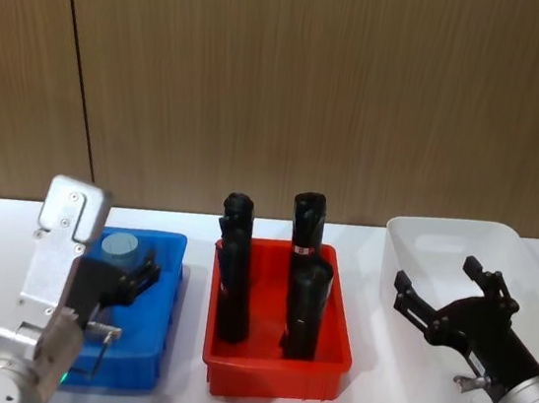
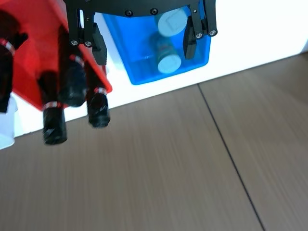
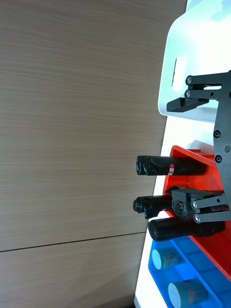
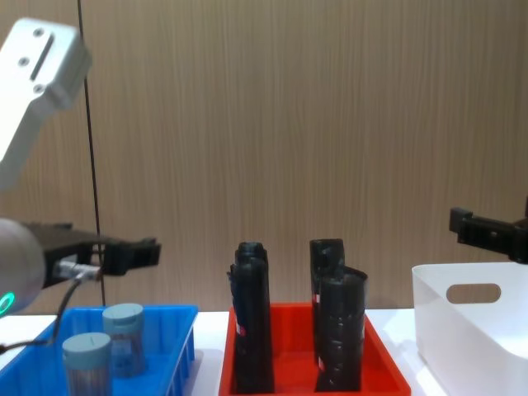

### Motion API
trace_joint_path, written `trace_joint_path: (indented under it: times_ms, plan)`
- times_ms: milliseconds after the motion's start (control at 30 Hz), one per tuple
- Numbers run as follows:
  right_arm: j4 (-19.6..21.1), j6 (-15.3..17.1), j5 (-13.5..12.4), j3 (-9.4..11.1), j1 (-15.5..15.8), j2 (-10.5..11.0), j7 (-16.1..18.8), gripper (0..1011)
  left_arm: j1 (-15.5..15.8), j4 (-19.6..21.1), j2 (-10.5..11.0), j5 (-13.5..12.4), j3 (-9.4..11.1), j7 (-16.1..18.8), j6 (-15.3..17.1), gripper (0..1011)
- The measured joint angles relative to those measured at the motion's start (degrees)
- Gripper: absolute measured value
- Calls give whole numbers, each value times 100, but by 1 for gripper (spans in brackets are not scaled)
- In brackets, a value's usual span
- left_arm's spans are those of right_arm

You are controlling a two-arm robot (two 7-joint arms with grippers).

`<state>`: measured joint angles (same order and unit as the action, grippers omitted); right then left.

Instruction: Pick the cotton swabs from the blue box and place them into the white box.

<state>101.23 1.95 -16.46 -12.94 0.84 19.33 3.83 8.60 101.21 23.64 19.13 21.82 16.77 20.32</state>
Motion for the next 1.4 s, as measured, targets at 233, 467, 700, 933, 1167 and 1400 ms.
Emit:
trace_joint_path:
  times_ms: [233,467,700,933,1167,1400]
  plan:
    - [0,0,0,0,0,0,0,1002,-52,-145,99,240,-154,4,207,1005]
    - [0,0,0,0,0,0,0,1002,-52,-317,160,407,-273,-84,315,1004]
    - [0,0,0,0,0,0,0,1002,11,-544,197,593,-404,-283,375,1005]
    - [0,0,0,0,0,0,0,1002,116,-802,193,732,-493,-561,372,1004]
    - [0,0,0,0,0,0,0,1001,283,-1141,143,774,-545,-885,307,1004]
    - [0,0,0,0,0,0,0,1001,496,-1540,64,772,-580,-1162,271,1004]
